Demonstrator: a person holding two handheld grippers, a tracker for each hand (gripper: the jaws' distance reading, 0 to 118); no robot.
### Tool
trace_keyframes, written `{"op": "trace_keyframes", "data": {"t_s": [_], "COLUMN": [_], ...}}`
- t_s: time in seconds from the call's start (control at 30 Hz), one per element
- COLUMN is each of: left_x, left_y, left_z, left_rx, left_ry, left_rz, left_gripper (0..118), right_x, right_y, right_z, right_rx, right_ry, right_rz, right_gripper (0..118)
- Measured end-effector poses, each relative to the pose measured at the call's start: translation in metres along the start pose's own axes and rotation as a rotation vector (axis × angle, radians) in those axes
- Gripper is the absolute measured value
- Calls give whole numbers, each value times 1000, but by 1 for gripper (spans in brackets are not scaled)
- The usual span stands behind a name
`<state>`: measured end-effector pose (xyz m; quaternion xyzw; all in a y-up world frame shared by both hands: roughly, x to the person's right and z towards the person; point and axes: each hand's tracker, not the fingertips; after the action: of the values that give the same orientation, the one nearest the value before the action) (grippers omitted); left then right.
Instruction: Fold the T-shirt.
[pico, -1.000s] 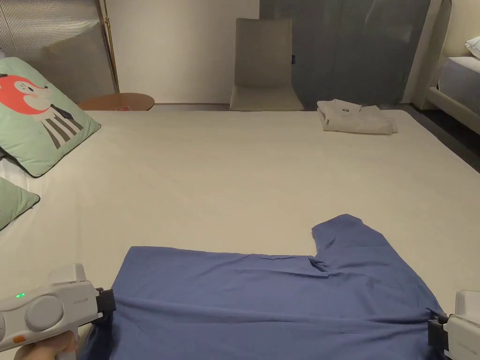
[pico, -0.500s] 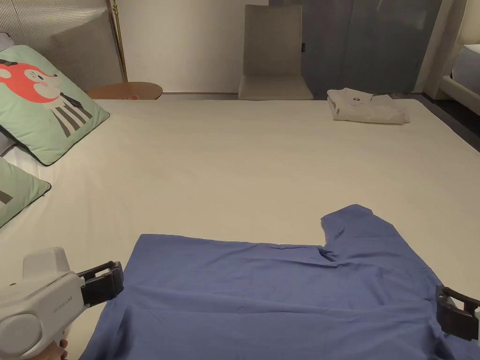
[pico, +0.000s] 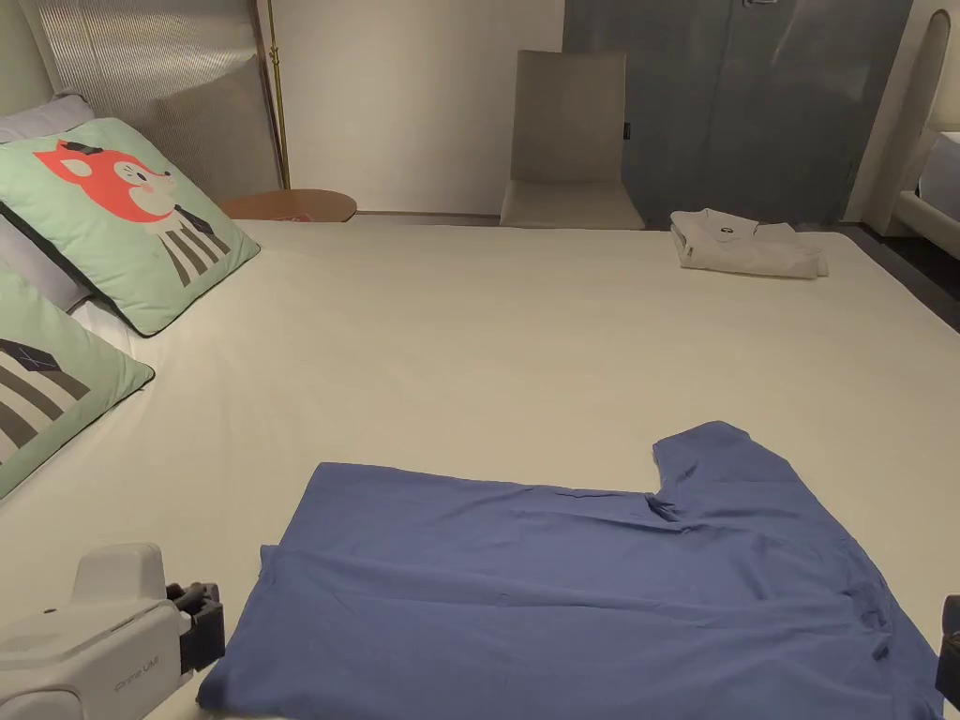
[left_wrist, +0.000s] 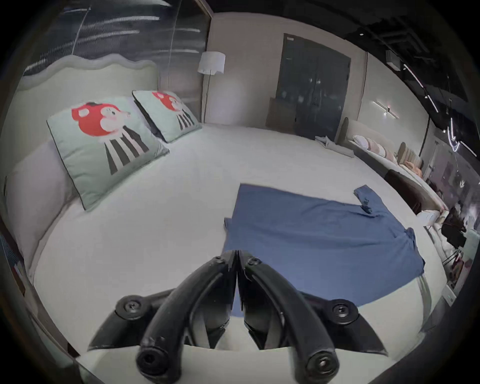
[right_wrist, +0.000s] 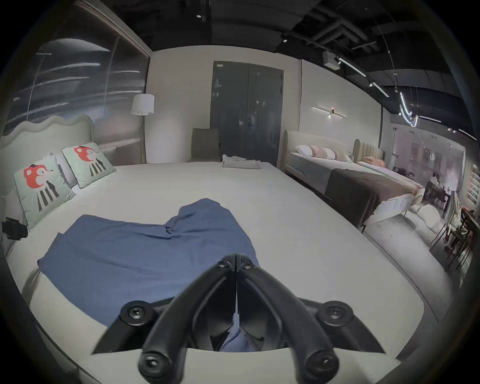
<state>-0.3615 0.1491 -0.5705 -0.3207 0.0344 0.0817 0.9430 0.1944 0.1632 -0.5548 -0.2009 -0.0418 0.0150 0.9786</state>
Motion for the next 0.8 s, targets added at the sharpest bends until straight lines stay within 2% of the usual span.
{"op": "trace_keyframes", "data": {"t_s": [0.03,0.07,0.1,0.13,0.17,0.2,0.23,0.33,0.37,0.4,0.43,0.47,0.5,0.53,0.57,0.6,0.63,0.67,0.8], "left_x": [-2,-1,-3,-4,-6,-7,-8,-8,-9,-9,-8,-7,-5,-4,-4,-2,-2,-1,6], "left_y": [-3,-5,-8,-11,-15,-18,-22,-30,-33,-36,-37,-40,-41,-41,-39,-37,-36,-34,-33], "left_z": [-3,-7,-12,-18,-25,-35,-41,-54,-59,-63,-66,-69,-69,-68,-66,-61,-60,-57,-55], "left_rx": [-24,-65,-77,-95,-141,-180,-203,-234,-250,-260,-270,-277,-277,-271,-269,-262,-257,-255,-243], "left_ry": [-8,-17,-16,-15,-9,-2,1,12,12,10,16,24,39,39,32,15,-13,-19,4], "left_rz": [0,-7,-3,-1,-3,1,-1,4,7,6,2,2,-3,-10,-15,-15,-5,2,-45], "left_gripper": [5,16,36,66,84,99,103,99,91,75,53,43,41,33,16,9,9,8,8], "right_x": [0,0,3,3,3,3,5,5,7,8,9,10,12,13,14,17,21,24,31], "right_y": [-3,-6,-9,-12,-15,-18,-21,-28,-32,-34,-36,-39,-41,-44,-46,-48,-49,-52,-64], "right_z": [1,1,1,1,2,2,1,0,-1,-3,-4,-6,-8,-10,-12,-15,-19,-26,-38], "right_rx": [-8,-16,-26,-36,-43,-50,-59,-83,-93,-103,-110,-120,-131,-136,-145,-162,-205,-252,-362], "right_ry": [2,1,-1,-1,-1,-2,-2,-4,-5,-9,-14,-18,-22,-34,-63,-66,-61,-51,-2], "right_rz": [-3,-6,-9,-11,-12,-9,-6,1,-1,-2,-3,-5,-8,-7,-2,-7,-25,-47,-89], "right_gripper": [1,1,1,1,1,1,1,1,1,1,1,1,1,7,31,69,108,114,95]}}
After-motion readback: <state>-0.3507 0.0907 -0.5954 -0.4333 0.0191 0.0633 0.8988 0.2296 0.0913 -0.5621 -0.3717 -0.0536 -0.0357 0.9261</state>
